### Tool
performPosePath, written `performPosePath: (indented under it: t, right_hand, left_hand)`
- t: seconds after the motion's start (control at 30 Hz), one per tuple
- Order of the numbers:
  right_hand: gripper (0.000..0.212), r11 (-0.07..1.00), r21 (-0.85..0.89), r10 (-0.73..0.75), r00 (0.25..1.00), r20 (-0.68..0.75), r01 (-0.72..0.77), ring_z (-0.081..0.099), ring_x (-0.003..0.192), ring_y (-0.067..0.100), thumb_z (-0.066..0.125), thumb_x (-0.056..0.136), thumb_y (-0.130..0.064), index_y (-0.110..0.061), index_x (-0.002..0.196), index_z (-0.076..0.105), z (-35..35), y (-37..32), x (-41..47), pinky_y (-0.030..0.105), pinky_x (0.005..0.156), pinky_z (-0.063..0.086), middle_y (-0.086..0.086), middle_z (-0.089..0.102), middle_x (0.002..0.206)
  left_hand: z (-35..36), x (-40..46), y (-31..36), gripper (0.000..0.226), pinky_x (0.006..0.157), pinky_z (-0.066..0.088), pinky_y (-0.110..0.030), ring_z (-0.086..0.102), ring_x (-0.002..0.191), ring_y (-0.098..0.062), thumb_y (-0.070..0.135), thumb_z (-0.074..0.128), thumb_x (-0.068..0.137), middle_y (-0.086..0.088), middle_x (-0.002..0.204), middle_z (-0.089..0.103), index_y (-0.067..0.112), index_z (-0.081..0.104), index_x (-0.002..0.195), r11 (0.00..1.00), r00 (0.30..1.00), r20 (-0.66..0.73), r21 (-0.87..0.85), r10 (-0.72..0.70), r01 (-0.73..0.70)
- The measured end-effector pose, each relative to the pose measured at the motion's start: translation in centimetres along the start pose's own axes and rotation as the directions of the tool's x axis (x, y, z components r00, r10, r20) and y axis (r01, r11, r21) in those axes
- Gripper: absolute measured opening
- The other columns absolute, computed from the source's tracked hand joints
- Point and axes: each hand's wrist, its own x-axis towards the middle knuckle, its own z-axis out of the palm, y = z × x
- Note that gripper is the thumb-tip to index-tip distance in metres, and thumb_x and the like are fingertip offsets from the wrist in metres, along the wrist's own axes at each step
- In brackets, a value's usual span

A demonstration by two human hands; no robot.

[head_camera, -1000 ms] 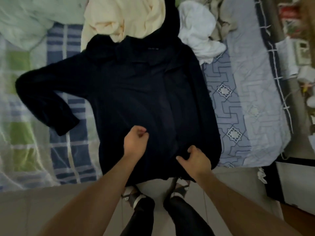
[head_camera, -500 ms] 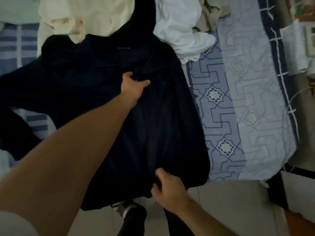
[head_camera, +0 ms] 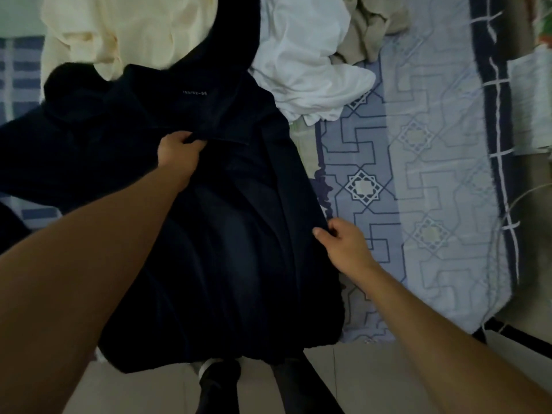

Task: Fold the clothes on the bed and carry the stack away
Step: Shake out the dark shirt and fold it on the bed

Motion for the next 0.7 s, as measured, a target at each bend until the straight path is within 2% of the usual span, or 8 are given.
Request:
performPosePath:
  t: [0.07,0.17,0.3,0.4,0.47,0.57,0.63,0.7]
  right_hand:
    - [0.034,0.992,0.120,0.043,0.997,-0.056,-0.036,0.049,0.056,0.007,0.068,0.098,-0.027,-0.011,0.069,0.059,-1.9,0.6,0.8,0.028,0.057,0.038,-0.009,0.055,0.059]
    - [0.034,0.980,0.195,0.082,0.984,-0.160,-0.050,0.048,0.061,0.015,0.065,0.100,-0.021,-0.002,0.072,0.058,-5.9,0.8,2.9,0.030,0.062,0.038,0.003,0.055,0.063]
    - [0.029,0.999,0.023,-0.031,0.965,-0.259,0.038,0.052,0.070,0.020,0.064,0.099,-0.024,-0.012,0.072,0.063,-12.7,-2.0,8.5,0.034,0.068,0.040,0.011,0.058,0.071]
    - [0.032,0.995,-0.080,-0.088,0.938,-0.336,0.065,0.059,0.075,0.023,0.066,0.095,-0.033,-0.004,0.084,0.072,-17.6,-4.4,13.6,0.035,0.073,0.047,0.013,0.065,0.079]
    - [0.029,0.979,-0.205,-0.074,0.961,-0.267,0.018,0.064,0.082,0.024,0.071,0.093,-0.032,-0.004,0.088,0.075,-19.0,-4.8,15.8,0.031,0.079,0.050,0.013,0.070,0.087]
    - [0.021,0.855,-0.519,-0.026,0.998,-0.049,-0.004,0.068,0.099,0.032,0.074,0.091,-0.020,0.001,0.091,0.075,-18.1,-4.4,16.7,0.032,0.089,0.050,0.016,0.074,0.103]
    - [0.015,0.801,-0.597,-0.069,0.997,-0.036,0.034,0.066,0.097,0.032,0.070,0.087,-0.017,-0.002,0.092,0.073,-17.2,-5.1,16.2,0.036,0.087,0.052,0.014,0.073,0.102]
    - [0.023,0.802,-0.584,-0.197,0.978,-0.065,0.123,0.061,0.092,0.025,0.068,0.083,-0.024,-0.013,0.103,0.068,-15.9,-6.8,15.5,0.033,0.080,0.048,0.002,0.065,0.101]
  left_hand:
    - [0.0,0.1,0.2,0.027,0.088,0.059,-0.034,0.069,0.100,-0.023,0.028,0.065,0.094,-0.005,0.113,0.072,0.015,0.075,0.115,0.998,0.999,-0.024,0.049,0.030,-0.029]
    - [0.2,-0.3,0.6,0.026,0.088,0.058,-0.035,0.068,0.098,-0.023,0.022,0.056,0.096,-0.005,0.109,0.072,0.016,0.074,0.113,0.991,0.995,-0.078,0.116,0.069,-0.060]
    - [0.8,-0.6,0.8,0.030,0.086,0.050,-0.026,0.064,0.097,-0.017,0.021,0.050,0.096,-0.003,0.109,0.070,0.016,0.072,0.116,0.983,0.980,-0.148,0.149,0.132,-0.110]
    - [1.5,-0.8,0.8,0.033,0.088,0.045,-0.022,0.064,0.100,-0.018,0.023,0.049,0.098,-0.003,0.109,0.070,0.014,0.071,0.120,0.965,0.970,-0.148,0.207,0.195,-0.162]
    - [2.4,-1.0,0.7,0.034,0.089,0.044,-0.022,0.065,0.104,-0.022,0.021,0.049,0.098,-0.006,0.112,0.071,0.013,0.070,0.122,0.956,0.963,-0.149,0.225,0.223,-0.187]
    - [3.2,-1.2,0.6,0.036,0.089,0.048,-0.027,0.066,0.105,-0.027,0.022,0.048,0.095,-0.010,0.114,0.072,0.012,0.071,0.121,0.952,0.958,-0.180,0.248,0.225,-0.177]
    - [3.2,-1.2,0.6,0.036,0.086,0.051,-0.030,0.067,0.101,-0.028,0.024,0.048,0.093,-0.010,0.110,0.073,0.011,0.071,0.118,0.952,0.958,-0.189,0.257,0.216,-0.164]
    - [2.8,-1.3,0.5,0.036,0.081,0.053,-0.031,0.067,0.096,-0.026,0.028,0.052,0.091,-0.006,0.105,0.072,0.012,0.070,0.117,0.950,0.959,-0.185,0.270,0.213,-0.159]
